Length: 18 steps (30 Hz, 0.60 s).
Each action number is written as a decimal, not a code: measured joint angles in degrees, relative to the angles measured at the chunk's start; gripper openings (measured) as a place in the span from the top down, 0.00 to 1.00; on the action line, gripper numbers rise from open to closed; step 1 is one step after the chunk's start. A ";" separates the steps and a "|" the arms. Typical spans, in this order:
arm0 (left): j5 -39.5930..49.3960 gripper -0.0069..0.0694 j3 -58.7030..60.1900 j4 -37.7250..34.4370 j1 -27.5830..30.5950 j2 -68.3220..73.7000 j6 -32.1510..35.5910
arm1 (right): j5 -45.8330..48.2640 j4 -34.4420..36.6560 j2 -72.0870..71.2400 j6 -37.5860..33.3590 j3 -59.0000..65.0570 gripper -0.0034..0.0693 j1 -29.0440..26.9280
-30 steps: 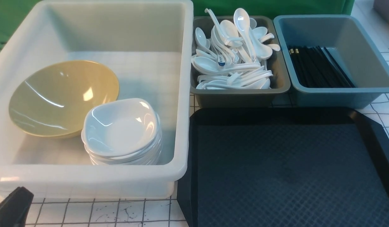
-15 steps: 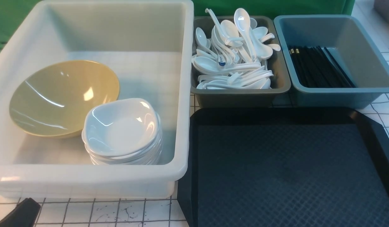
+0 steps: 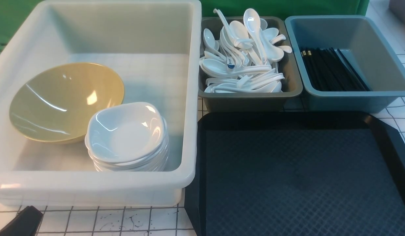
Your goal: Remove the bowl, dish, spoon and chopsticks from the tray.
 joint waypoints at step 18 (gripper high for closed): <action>0.05 0.91 0.00 -0.16 0.00 0.00 0.05 | 0.00 0.00 0.00 0.00 0.00 0.85 0.00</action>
